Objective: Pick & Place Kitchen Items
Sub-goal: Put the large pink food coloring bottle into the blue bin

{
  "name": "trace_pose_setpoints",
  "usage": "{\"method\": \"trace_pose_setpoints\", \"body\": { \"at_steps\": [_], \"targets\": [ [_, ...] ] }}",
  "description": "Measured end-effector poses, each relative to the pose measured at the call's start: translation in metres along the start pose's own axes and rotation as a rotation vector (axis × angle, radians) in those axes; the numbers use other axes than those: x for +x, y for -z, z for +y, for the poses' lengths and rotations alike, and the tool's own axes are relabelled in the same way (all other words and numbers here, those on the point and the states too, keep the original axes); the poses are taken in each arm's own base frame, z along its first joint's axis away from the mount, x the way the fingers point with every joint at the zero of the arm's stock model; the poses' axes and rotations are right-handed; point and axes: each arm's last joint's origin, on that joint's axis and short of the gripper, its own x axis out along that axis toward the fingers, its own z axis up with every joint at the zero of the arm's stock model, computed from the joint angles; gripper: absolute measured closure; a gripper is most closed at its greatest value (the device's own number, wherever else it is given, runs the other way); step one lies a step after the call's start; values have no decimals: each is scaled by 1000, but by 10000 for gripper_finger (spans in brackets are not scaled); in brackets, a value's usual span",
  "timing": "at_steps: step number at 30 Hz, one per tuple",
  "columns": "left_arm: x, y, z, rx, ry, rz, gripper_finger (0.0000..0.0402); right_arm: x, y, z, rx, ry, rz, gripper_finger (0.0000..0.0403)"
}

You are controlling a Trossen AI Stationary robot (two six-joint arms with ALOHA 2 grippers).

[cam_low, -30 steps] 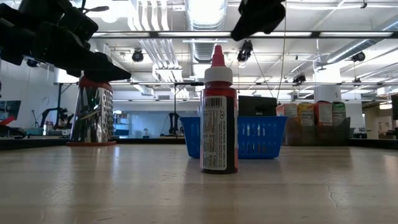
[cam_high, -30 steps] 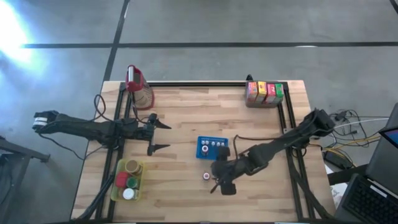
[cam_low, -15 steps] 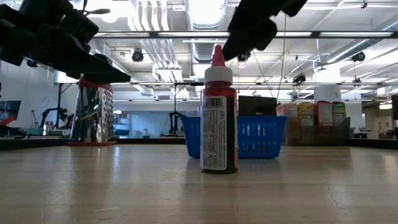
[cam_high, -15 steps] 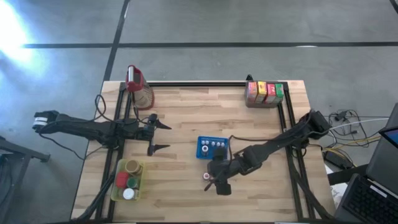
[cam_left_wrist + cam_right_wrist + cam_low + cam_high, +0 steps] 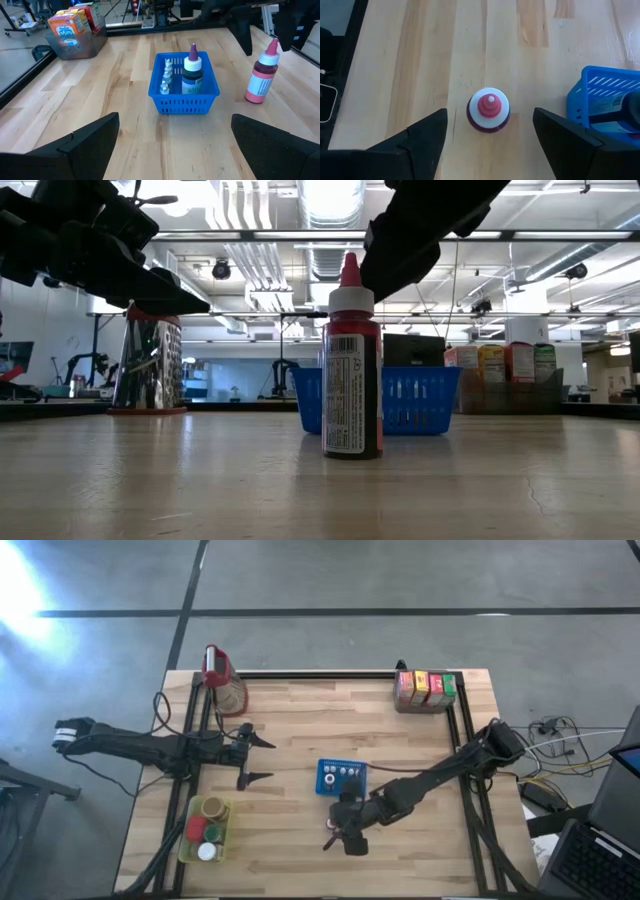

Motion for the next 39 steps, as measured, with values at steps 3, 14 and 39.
{"method": "trace_pose_setpoints", "body": {
  "at_steps": [3, 14, 39],
  "targets": [
    [0, 0, 0, 0, 0, 0, 12, 1, 0, 0, -1, 5, -1, 108],
    [0, 0, 0, 0, 0, 0, 12, 4, -2, -2, 8, 5, -20, 141],
    [0, 0, 0, 0, 0, 0, 12, 15, 0, -5, 18, 6, -28, 223]
  ]
}}
